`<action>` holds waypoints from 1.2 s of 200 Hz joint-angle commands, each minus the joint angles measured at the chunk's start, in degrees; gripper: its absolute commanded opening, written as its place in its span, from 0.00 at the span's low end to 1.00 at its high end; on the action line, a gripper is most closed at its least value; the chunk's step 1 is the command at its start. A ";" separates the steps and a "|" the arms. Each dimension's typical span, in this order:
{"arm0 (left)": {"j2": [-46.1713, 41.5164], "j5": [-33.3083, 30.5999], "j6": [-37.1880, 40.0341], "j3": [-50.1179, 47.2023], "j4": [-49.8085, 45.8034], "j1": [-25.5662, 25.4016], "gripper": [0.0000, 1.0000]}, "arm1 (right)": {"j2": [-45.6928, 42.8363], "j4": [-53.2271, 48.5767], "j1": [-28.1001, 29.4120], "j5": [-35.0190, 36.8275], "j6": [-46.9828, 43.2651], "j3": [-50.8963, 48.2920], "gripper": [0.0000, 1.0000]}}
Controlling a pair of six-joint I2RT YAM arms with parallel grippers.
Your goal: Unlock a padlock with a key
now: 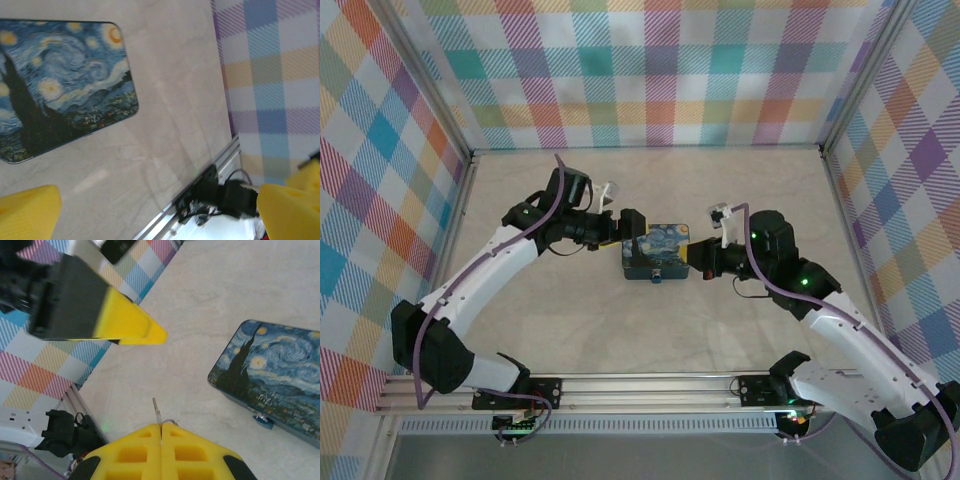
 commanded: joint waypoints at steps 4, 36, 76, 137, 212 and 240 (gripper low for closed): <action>-0.16 2.72 -11.55 -3.65 10.92 0.85 1.00 | 1.11 -1.97 0.23 3.46 -5.46 3.80 0.00; 0.42 5.47 -18.71 -2.85 13.79 1.03 0.83 | 3.91 -4.29 1.14 9.26 -11.01 7.97 0.00; 0.60 7.72 -33.37 -3.07 23.25 1.20 0.70 | 8.26 -5.66 6.20 22.98 -20.78 13.97 0.00; 0.78 9.38 -42.98 0.65 29.85 0.79 0.70 | 15.25 -2.82 17.00 41.40 -37.99 21.02 0.00; 1.33 11.83 -43.42 2.53 28.30 -0.20 0.59 | 18.75 1.61 20.96 45.82 -44.09 22.23 0.00; 1.75 12.48 -41.93 3.31 25.59 -0.20 0.56 | 19.29 3.04 21.76 46.92 -46.01 22.03 0.00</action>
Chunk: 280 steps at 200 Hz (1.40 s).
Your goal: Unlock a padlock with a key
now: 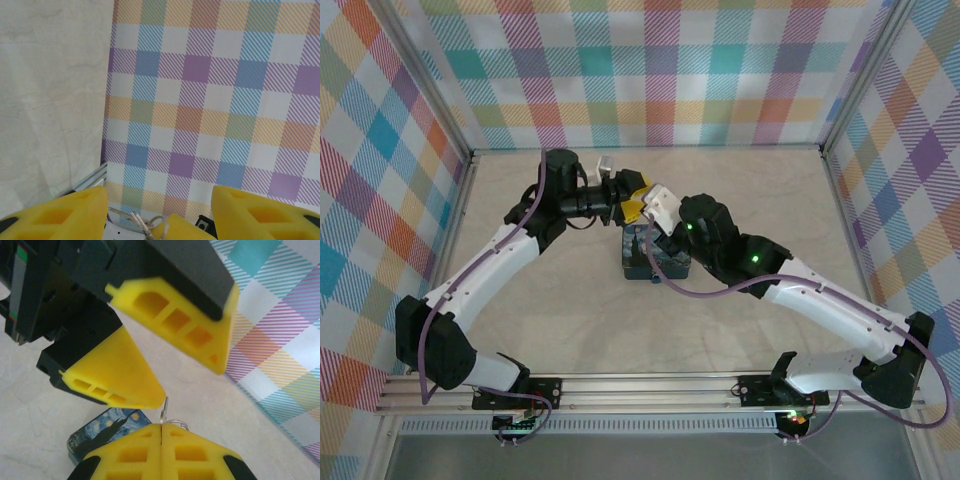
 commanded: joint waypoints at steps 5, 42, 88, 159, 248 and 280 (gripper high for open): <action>0.45 2.41 0.01 2.43 -2.44 -0.40 0.56 | 0.63 3.51 0.97 2.36 -3.49 1.96 0.00; 1.22 3.02 0.07 2.78 -2.23 -0.40 0.49 | 1.86 3.98 2.18 3.04 -6.11 2.04 0.00; 2.20 3.26 1.01 3.05 -3.84 -0.40 0.34 | 2.39 5.41 3.49 5.47 -9.88 1.21 0.00; 2.95 2.19 2.97 3.38 -7.32 0.26 0.18 | 2.43 5.90 5.81 9.09 -15.08 -0.51 0.00; 3.17 0.97 5.01 4.23 -8.90 0.30 0.00 | 2.01 5.43 6.50 10.13 -14.33 -1.21 0.06; 3.27 -3.85 13.88 7.24 -18.31 0.48 0.00 | -0.69 2.61 6.08 7.74 -3.71 -1.39 0.39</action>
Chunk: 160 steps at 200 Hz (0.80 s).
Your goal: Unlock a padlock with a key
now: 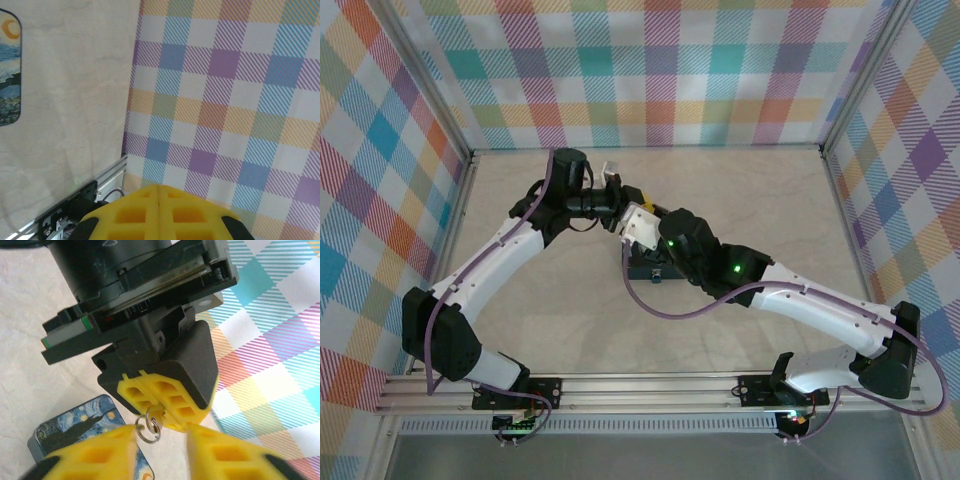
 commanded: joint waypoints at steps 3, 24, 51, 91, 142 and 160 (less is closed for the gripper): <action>0.37 -4.33 8.19 4.19 -9.55 0.50 0.00 | -3.29 -1.07 -0.33 -1.63 10.02 -0.53 0.41; -0.06 -8.50 14.68 5.50 -13.47 0.51 0.00 | -5.34 -3.76 -1.69 -6.66 20.38 -1.48 0.45; -1.22 -13.49 24.83 6.49 -17.59 0.41 0.00 | -8.62 -3.80 -5.38 -15.90 34.10 -4.29 0.54; -5.43 -16.69 30.20 1.68 -14.21 0.35 0.00 | -14.01 4.35 -14.23 -31.97 50.68 -11.84 0.73; -11.28 -20.89 31.20 -6.79 -4.70 -0.33 0.00 | -14.45 21.38 -21.41 -42.92 68.09 -21.70 0.71; -12.19 -21.63 31.46 -8.28 -2.78 -0.76 0.00 | -13.07 25.69 -21.53 -43.23 68.80 -23.63 0.68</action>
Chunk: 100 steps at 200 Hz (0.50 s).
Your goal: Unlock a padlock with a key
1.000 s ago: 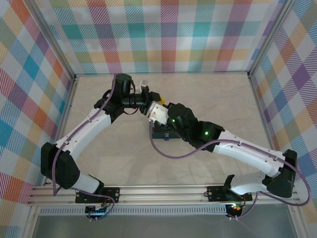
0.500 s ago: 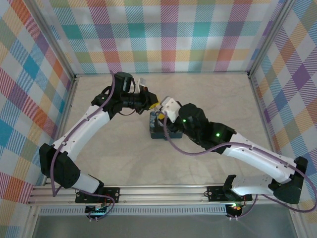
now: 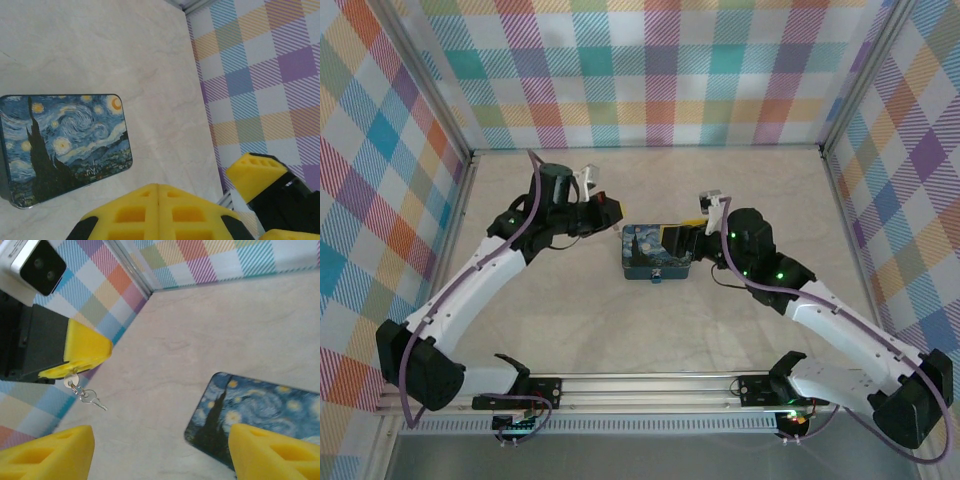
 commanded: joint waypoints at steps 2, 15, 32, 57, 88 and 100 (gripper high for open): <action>-2.06 -2.75 2.04 -2.41 6.18 -0.74 0.00 | 1.35 11.84 -0.33 -4.94 7.50 -1.87 0.68; -2.47 -4.46 2.17 -2.87 6.42 -1.25 0.00 | 2.83 9.59 -0.43 -2.62 8.31 -0.91 0.68; -2.65 -5.71 2.95 -2.87 6.42 -1.95 0.00 | 5.21 6.26 -1.88 -5.18 9.59 1.65 0.69; -2.64 -6.82 2.65 -3.06 10.02 -2.73 0.00 | 6.61 19.92 -4.23 -14.66 17.00 -1.31 0.69; -3.51 -7.57 -0.13 -4.77 14.94 -3.50 0.00 | 8.89 32.56 -4.59 -20.49 20.75 -3.74 0.64; -3.82 -7.81 -0.99 -5.27 16.34 -3.98 0.00 | 10.33 40.36 -4.59 -22.60 23.45 -5.05 0.60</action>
